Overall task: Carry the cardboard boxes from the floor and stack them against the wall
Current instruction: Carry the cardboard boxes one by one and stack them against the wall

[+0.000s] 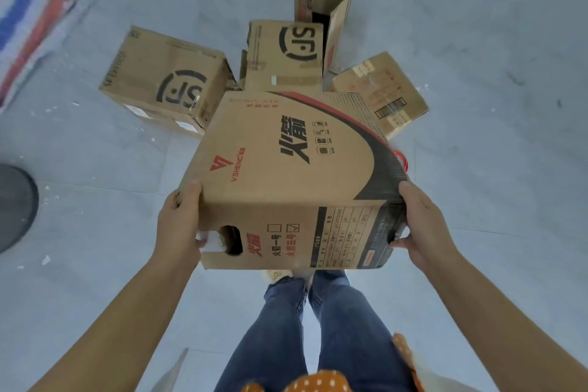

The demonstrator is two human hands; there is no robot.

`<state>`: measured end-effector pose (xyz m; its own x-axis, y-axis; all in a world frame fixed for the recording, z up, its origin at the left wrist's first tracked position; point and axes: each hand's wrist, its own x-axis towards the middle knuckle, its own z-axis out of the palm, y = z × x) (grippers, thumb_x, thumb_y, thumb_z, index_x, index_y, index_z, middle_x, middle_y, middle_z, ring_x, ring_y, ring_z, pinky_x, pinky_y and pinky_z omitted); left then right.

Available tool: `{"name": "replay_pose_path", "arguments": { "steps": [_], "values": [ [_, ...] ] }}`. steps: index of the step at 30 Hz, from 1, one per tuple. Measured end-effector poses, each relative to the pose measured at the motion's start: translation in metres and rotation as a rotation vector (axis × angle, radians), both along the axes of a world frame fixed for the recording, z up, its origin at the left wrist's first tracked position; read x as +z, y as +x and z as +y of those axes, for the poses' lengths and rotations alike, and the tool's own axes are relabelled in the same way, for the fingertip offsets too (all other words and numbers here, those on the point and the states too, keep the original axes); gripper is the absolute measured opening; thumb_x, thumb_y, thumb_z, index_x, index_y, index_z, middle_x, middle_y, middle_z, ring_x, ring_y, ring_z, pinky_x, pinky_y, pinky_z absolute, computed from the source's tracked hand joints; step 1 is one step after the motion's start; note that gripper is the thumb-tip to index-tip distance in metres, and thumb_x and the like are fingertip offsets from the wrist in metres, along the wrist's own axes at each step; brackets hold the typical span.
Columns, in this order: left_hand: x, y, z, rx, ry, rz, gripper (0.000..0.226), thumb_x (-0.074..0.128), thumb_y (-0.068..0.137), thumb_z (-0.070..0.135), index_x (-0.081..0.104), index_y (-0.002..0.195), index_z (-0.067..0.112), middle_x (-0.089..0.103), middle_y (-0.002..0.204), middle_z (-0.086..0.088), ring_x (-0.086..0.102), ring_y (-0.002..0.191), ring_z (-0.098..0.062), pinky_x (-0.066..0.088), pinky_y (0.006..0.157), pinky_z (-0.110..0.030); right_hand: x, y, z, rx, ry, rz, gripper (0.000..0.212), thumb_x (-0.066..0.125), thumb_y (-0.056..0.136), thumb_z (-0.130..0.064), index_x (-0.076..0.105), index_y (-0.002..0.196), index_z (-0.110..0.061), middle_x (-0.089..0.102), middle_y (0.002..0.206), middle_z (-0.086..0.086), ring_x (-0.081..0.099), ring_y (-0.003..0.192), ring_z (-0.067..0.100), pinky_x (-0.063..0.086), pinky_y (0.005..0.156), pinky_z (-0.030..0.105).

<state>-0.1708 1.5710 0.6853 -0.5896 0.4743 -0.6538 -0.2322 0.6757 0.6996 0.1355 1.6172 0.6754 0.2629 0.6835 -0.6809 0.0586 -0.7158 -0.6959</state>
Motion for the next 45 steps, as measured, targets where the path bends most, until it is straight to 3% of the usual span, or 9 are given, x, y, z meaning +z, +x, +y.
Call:
{"name": "replay_pose_path", "arguments": {
  "steps": [9, 16, 21, 25, 29, 33, 40, 42, 45],
  "values": [
    [0.048, 0.034, -0.041, 0.053, 0.078, -0.018, 0.021, 0.050, 0.093, 0.036, 0.048, 0.111, 0.024, 0.049, 0.093, 0.014, 0.045, 0.098, -0.018, 0.048, 0.081, -0.046, 0.055, 0.029, -0.032, 0.029, 0.096, 0.004, 0.022, 0.043, 0.099, -0.037, 0.064, 0.092, -0.033, 0.068, 0.064, -0.018, 0.059, 0.078, 0.007, 0.049, 0.067, 0.041],
    [0.065, 0.106, -0.063, 0.141, 0.158, 0.019, 0.029, 0.050, 0.093, 0.039, 0.051, 0.117, 0.022, 0.050, 0.099, 0.013, 0.049, 0.096, -0.017, 0.048, 0.086, -0.049, 0.077, 0.093, -0.015, 0.189, 0.177, 0.038, 0.023, 0.042, 0.099, -0.038, 0.063, 0.090, -0.032, 0.069, 0.067, -0.018, 0.065, 0.068, 0.002, 0.052, 0.071, 0.045],
    [0.068, 0.168, -0.093, 0.267, 0.174, 0.073, 0.030, 0.051, 0.091, 0.044, 0.056, 0.112, 0.023, 0.056, 0.102, 0.000, 0.052, 0.090, -0.015, 0.048, 0.072, -0.042, 0.090, 0.147, -0.006, 0.337, 0.204, 0.076, 0.023, 0.042, 0.099, -0.039, 0.062, 0.095, -0.028, 0.071, 0.075, -0.010, 0.064, 0.063, -0.008, 0.053, 0.068, 0.041],
    [0.072, 0.215, -0.122, 0.384, 0.169, 0.083, 0.032, 0.051, 0.090, 0.044, 0.055, 0.113, 0.022, 0.052, 0.102, -0.002, 0.048, 0.096, -0.021, 0.049, 0.069, -0.041, 0.099, 0.173, -0.001, 0.432, 0.173, 0.093, 0.024, 0.043, 0.098, -0.040, 0.064, 0.100, -0.029, 0.072, 0.079, -0.009, 0.066, 0.070, -0.002, 0.047, 0.079, 0.056],
    [0.079, 0.250, -0.162, 0.523, 0.174, 0.084, 0.010, 0.052, 0.091, 0.040, 0.056, 0.086, 0.032, 0.051, 0.093, 0.009, 0.047, 0.086, -0.012, 0.047, 0.071, -0.040, 0.108, 0.179, -0.006, 0.575, 0.125, 0.066, 0.028, 0.043, 0.097, -0.042, 0.061, 0.099, -0.020, 0.069, 0.093, 0.008, 0.062, 0.098, 0.025, 0.037, 0.086, 0.076],
    [0.083, 0.276, -0.207, 0.652, 0.177, 0.107, 0.015, 0.051, 0.092, 0.038, 0.052, 0.078, 0.033, 0.047, 0.086, 0.012, 0.043, 0.076, -0.006, 0.045, 0.073, -0.041, 0.107, 0.172, -0.019, 0.664, 0.099, 0.114, 0.024, 0.045, 0.097, -0.041, 0.065, 0.085, -0.034, 0.071, 0.073, -0.013, 0.064, 0.079, 0.008, 0.043, 0.090, 0.064],
    [0.089, 0.319, -0.307, 0.932, 0.151, 0.137, 0.009, 0.052, 0.092, 0.037, 0.057, 0.087, 0.031, 0.051, 0.096, 0.012, 0.047, 0.091, -0.012, 0.046, 0.075, -0.043, 0.107, 0.144, -0.073, 0.921, 0.072, 0.141, 0.024, 0.046, 0.098, -0.040, 0.066, 0.086, -0.035, 0.069, 0.067, -0.013, 0.061, 0.077, 0.010, 0.040, 0.091, 0.069],
    [0.089, 0.336, -0.342, 1.029, 0.141, 0.145, 0.010, 0.053, 0.092, 0.038, 0.056, 0.098, 0.031, 0.051, 0.106, 0.009, 0.044, 0.103, -0.018, 0.047, 0.079, -0.047, 0.110, 0.133, -0.098, 1.018, 0.056, 0.142, 0.028, 0.047, 0.097, -0.041, 0.066, 0.079, -0.035, 0.070, 0.072, -0.007, 0.063, 0.083, 0.013, 0.039, 0.089, 0.071],
    [0.091, 0.369, -0.399, 1.177, 0.139, 0.149, 0.005, 0.053, 0.092, 0.039, 0.055, 0.089, 0.036, 0.051, 0.101, 0.012, 0.041, 0.106, -0.018, 0.047, 0.079, -0.047, 0.114, 0.119, -0.143, 1.206, 0.044, 0.135, 0.027, 0.046, 0.097, -0.041, 0.064, 0.079, -0.031, 0.063, 0.094, 0.017, 0.061, 0.084, 0.020, 0.036, 0.083, 0.077]
  ]
}}
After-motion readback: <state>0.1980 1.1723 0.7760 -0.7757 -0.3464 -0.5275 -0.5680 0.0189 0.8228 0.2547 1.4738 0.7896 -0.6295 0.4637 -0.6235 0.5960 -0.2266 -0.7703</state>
